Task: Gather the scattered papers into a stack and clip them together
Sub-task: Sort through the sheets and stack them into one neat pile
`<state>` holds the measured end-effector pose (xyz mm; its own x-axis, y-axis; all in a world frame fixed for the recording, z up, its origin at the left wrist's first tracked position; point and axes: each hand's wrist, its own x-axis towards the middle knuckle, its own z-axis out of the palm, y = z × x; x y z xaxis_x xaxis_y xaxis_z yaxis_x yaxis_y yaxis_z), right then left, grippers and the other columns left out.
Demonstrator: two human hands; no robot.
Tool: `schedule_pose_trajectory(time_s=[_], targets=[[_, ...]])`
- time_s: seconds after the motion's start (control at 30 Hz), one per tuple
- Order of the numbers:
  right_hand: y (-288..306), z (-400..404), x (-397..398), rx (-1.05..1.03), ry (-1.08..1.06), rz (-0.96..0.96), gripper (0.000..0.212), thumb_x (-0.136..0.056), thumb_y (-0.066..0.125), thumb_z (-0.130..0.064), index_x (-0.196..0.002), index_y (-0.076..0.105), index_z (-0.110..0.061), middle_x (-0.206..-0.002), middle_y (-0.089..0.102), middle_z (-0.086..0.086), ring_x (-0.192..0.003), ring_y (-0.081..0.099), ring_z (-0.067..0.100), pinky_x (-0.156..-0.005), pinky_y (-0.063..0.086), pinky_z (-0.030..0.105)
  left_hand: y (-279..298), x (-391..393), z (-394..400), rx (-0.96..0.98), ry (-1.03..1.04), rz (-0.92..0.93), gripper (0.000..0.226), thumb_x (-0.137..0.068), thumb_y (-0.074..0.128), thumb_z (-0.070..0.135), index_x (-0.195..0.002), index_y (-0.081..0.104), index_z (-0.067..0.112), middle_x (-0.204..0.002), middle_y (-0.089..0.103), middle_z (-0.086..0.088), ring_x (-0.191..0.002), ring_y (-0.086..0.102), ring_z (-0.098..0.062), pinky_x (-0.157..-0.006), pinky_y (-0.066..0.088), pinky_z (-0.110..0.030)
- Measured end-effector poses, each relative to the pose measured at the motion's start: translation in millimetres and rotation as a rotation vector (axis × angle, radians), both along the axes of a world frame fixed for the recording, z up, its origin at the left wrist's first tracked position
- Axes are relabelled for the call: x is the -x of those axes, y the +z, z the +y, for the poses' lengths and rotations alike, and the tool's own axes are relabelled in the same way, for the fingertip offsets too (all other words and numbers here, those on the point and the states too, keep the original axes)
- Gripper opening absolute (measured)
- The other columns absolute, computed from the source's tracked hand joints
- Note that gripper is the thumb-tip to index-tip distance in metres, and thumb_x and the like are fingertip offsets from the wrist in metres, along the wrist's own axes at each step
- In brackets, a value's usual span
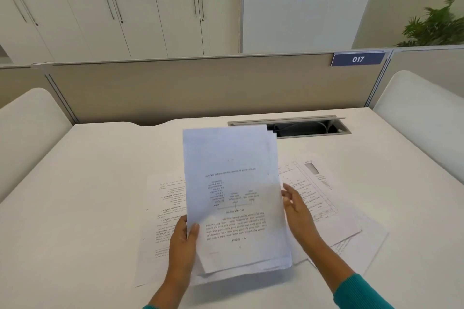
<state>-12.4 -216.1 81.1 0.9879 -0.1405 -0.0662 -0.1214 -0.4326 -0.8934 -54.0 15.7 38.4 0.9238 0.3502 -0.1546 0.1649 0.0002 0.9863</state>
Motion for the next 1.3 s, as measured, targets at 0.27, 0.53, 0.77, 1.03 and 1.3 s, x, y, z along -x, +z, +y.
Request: schedule_pose_trajectory(time_s=[0.27,0.53,0.77,1.03,1.3], targets=[[39.2,2.7,-4.7,-0.267,-0.024,-0.197,0.026,-0.097,0.038,-0.016,-0.119,0.043,-0.028,-0.106,0.055,-0.015,-0.090,0.058,-0.001,-0.057,0.048,0.009,33.0,-13.0,-14.1,-0.062,0.005,-0.237,0.020,-0.096,0.040,0.011,-0.100,0.045,0.029,-0.102,0.056,0.007,-0.091,0.058,-0.009,-0.059,0.053,-0.010],[22.7,3.9,5.5,-0.292,0.006,-0.181,0.029,-0.092,0.043,-0.009,-0.097,0.045,-0.038,-0.097,0.057,-0.009,-0.082,0.059,-0.003,-0.057,0.049,0.010,31.0,-7.0,-23.7,-0.096,-0.061,-0.177,0.046,-0.088,0.056,0.013,-0.126,0.037,0.030,-0.124,0.053,-0.004,-0.113,0.053,-0.025,-0.095,0.049,-0.046],[20.4,11.2,7.6,-0.256,0.013,-0.205,0.036,-0.070,0.040,-0.024,-0.107,0.043,-0.027,-0.094,0.057,-0.010,-0.087,0.058,0.005,-0.055,0.048,0.012,38.1,-9.9,-26.2,-0.128,-0.071,-0.161,0.069,-0.075,0.051,0.041,-0.139,0.030,0.026,-0.140,0.044,-0.007,-0.123,0.047,-0.030,-0.097,0.047,-0.055],[-31.5,18.4,18.6,-0.051,0.002,-0.125,0.033,-0.094,0.040,-0.006,-0.123,0.037,-0.019,-0.106,0.052,-0.008,-0.095,0.052,0.010,-0.081,0.042,0.015,5.9,-0.9,-29.1,-0.135,-0.096,-0.078,0.063,-0.091,0.051,0.015,-0.145,0.020,0.021,-0.147,0.034,-0.003,-0.132,0.037,-0.022,-0.106,0.034,-0.033],[-75.4,4.6,25.8,0.133,0.025,0.100,0.036,-0.096,0.035,-0.008,-0.130,0.037,-0.021,-0.125,0.053,0.000,-0.099,0.046,0.008,-0.092,0.041,0.024,-30.9,12.7,-28.9,-0.242,-0.139,0.117,0.051,-0.094,0.046,0.009,-0.141,0.026,0.012,-0.143,0.039,-0.007,-0.126,0.041,-0.022,-0.103,0.033,-0.028]])
